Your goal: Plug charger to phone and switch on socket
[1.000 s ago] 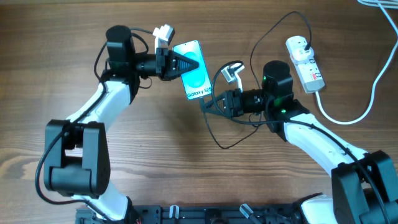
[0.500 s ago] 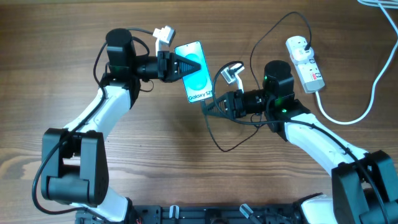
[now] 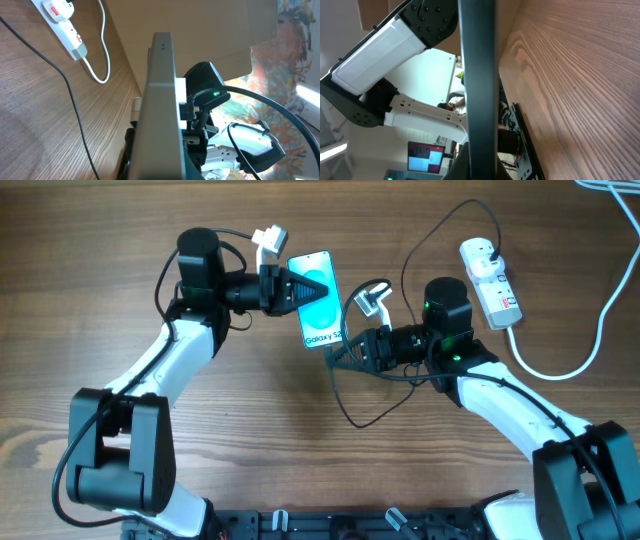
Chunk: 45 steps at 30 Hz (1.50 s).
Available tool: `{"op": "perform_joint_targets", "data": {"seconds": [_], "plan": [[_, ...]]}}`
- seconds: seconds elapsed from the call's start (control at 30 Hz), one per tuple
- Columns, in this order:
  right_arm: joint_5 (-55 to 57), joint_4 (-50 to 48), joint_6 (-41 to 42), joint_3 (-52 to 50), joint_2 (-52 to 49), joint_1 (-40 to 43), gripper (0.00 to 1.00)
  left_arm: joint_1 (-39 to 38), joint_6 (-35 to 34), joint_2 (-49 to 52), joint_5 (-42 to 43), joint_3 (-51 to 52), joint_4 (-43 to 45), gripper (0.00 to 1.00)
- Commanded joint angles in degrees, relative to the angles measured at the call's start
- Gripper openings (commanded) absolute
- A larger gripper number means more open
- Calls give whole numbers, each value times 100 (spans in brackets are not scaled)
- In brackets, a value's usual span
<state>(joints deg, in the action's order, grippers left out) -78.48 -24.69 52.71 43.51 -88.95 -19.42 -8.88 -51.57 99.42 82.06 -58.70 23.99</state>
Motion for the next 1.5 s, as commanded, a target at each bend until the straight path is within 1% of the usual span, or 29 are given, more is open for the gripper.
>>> {"op": "perform_joint_targets", "data": {"seconds": [0.0, 0.23, 0.47, 0.63, 0.7, 0.83, 0.93, 0.97, 1.0, 1.07, 1.17, 1.23, 1.3, 1.4, 1.47], "plan": [[1104, -271, 2, 490, -20, 74, 5, -586, 190, -140, 835, 442, -107, 4], [1032, -111, -20, 490, -22, 74, 5, -557, 186, -214, 835, 470, 111, 4], [938, 74, -55, 485, -20, 74, 7, -280, 184, -214, 833, 470, 111, 4], [938, 208, -170, 485, -22, 74, 11, -72, 164, -214, 831, 470, 111, 4], [940, 208, -170, 485, -22, 74, 16, 7, 164, -214, 831, 470, 111, 4], [942, 210, -173, 485, -20, 74, 17, 103, 166, -214, 831, 470, 111, 4], [944, 210, -175, 485, -20, 74, 25, 199, 168, -214, 831, 470, 114, 4], [942, 212, -173, 485, -20, 74, 30, 240, 173, -214, 831, 470, 116, 4], [942, 225, -175, 485, -22, 74, 32, 262, 188, -214, 833, 470, 129, 4], [942, 293, -179, 485, -22, 74, 40, 332, 190, -214, 831, 470, 197, 4], [944, 463, -431, 485, -20, 74, 46, 415, 203, -214, 831, 470, 238, 4], [944, 553, -568, 485, -22, 74, 49, 417, 369, -214, 831, 470, 236, 4], [938, 581, -730, 485, -22, 74, 54, 417, 560, -214, 831, 472, 234, 4], [826, 595, -1255, 485, -20, 74, 61, 417, 905, -214, 831, 472, 236, 4], [555, 612, -1720, 485, -22, 74, 67, 420, 1432, -214, 828, 470, 240, 4]]}}
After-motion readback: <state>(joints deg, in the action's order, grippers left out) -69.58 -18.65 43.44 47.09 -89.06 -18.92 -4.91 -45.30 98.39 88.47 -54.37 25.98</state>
